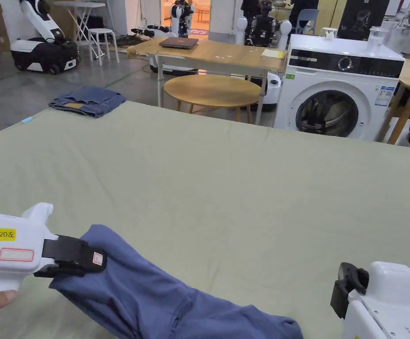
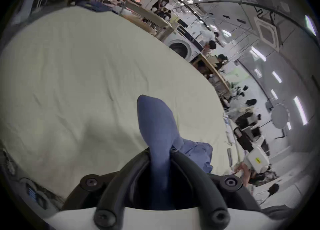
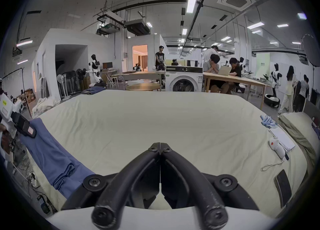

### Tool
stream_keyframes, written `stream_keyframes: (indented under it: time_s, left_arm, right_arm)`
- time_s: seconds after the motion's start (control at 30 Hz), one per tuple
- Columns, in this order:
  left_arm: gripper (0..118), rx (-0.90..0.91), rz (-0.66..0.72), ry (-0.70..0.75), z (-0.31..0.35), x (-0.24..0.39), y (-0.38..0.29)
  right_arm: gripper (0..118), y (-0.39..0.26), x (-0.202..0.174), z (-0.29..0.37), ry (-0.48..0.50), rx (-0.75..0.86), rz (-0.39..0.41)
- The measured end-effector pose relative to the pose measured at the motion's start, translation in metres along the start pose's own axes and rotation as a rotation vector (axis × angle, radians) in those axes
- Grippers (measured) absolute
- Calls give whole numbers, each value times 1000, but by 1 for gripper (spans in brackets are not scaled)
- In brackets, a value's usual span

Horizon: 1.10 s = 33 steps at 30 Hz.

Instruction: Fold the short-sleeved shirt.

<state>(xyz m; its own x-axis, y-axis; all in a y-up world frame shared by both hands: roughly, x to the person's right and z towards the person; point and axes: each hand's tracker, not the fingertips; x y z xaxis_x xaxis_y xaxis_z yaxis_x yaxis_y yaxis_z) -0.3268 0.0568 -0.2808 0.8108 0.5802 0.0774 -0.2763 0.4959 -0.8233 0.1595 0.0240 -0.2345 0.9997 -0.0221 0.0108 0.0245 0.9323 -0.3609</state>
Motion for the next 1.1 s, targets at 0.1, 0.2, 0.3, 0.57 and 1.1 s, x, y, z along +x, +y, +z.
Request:
stream_keyframes:
  time_s: [0.1, 0.2, 0.3, 0.57, 1.1]
  left_arm:
    - [2, -14, -51, 8, -6, 30, -1]
    - [2, -26, -94, -12, -10, 59, -5]
    - [2, -60, -111, -65, -18, 84, -8]
    - [2, -165, -221, -83, -67, 150, -24]
    - [19, -396, -179, -19, -224, 184, -97]
  right_arm:
    - [0, -1, -1, 0, 13, -2, -6]
    - [0, -1, -1, 0, 13, -6, -6]
    - [0, -2, -1, 1, 11, -9, -5]
    - [0, -8, 2, 2, 8, -26, -8]
    - [0, -15, 25, 9, -51, -48, -24]
